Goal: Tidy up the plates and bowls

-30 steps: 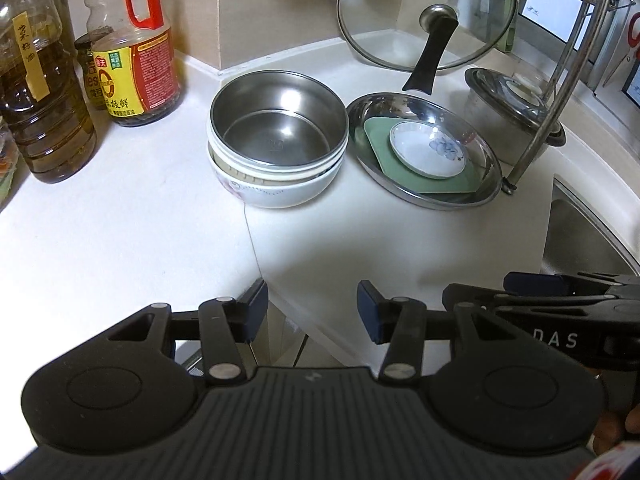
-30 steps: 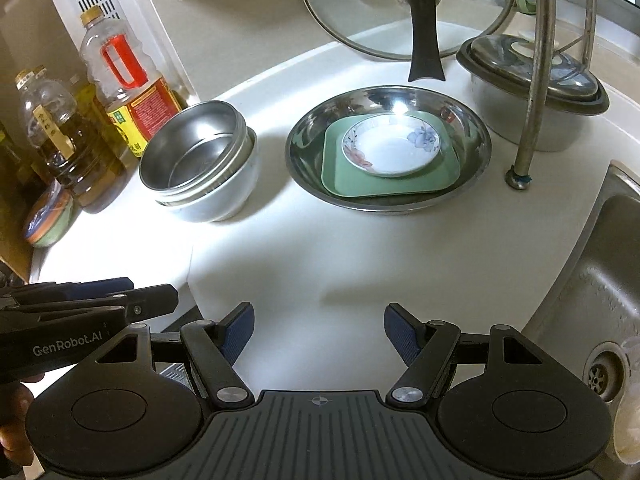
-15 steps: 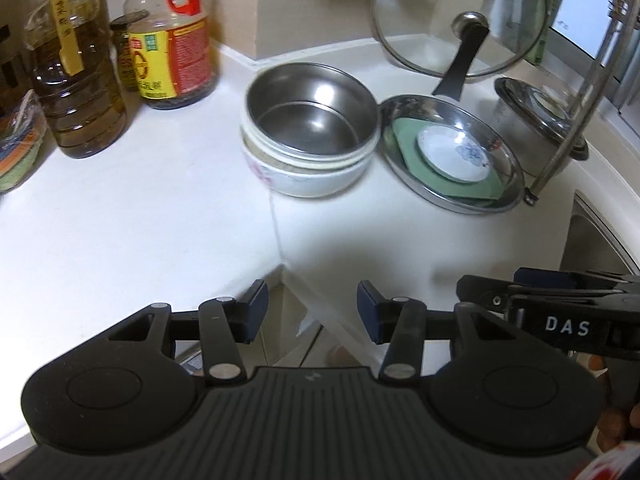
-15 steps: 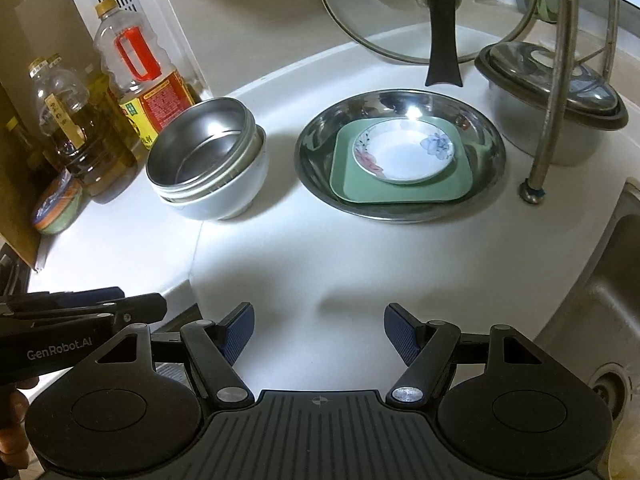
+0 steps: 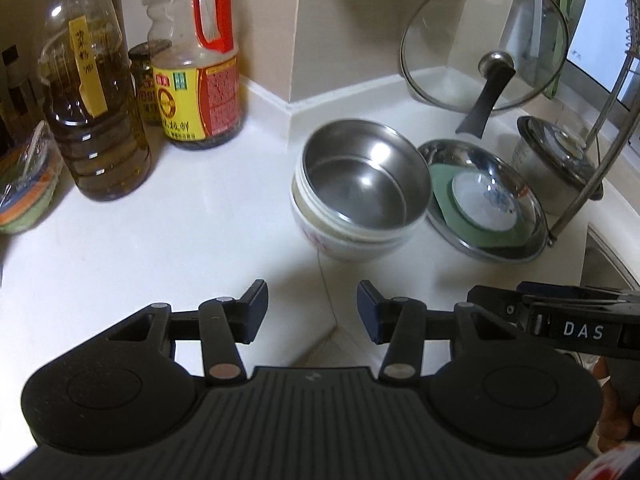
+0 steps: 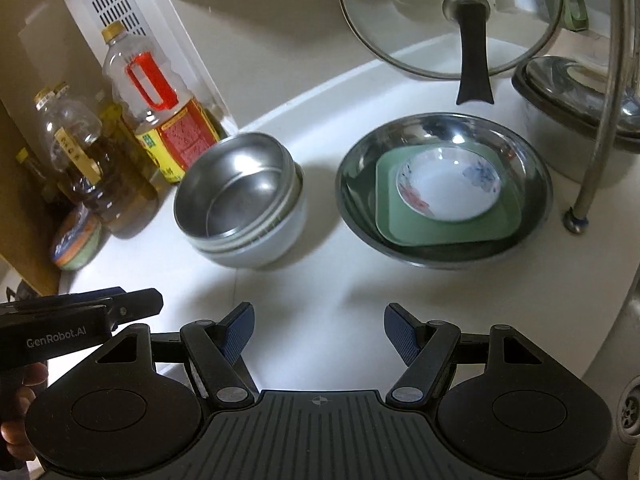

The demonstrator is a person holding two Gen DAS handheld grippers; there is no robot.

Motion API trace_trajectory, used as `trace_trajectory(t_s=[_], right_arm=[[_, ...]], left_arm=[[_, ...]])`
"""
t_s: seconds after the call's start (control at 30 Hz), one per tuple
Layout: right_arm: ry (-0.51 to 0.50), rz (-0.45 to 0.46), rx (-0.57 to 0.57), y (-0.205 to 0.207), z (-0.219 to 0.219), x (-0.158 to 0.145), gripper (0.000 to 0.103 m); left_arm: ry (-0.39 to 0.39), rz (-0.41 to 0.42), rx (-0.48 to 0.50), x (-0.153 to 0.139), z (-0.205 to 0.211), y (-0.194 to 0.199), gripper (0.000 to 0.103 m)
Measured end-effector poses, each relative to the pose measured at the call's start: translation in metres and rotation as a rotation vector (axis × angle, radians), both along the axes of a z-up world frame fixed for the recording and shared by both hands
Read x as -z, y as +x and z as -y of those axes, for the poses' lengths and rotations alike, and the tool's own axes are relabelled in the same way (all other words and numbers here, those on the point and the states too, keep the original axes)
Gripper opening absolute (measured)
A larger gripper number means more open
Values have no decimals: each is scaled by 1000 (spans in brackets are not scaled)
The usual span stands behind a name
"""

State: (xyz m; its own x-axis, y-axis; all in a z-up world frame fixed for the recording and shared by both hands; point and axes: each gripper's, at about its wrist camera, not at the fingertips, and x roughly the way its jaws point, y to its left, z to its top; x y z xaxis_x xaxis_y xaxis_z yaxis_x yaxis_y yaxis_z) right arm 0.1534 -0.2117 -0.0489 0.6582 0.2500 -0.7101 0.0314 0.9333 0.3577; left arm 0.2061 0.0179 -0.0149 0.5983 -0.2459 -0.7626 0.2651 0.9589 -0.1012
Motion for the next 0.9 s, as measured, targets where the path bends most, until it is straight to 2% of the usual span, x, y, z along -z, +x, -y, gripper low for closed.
trace_trajectory(t_s=[0.37,0.73,0.9], right_arm=[[-7,46,37,35,-6,-12,72],[-26,74,42,75,-14,-11,71],[-34,65,22,91,-17,-3,58]], left_arm=[[-11,49,35,-12,-3,44,46],[-10,28,59,-6,8,83,46],[1,13,60,2,14,96,46]])
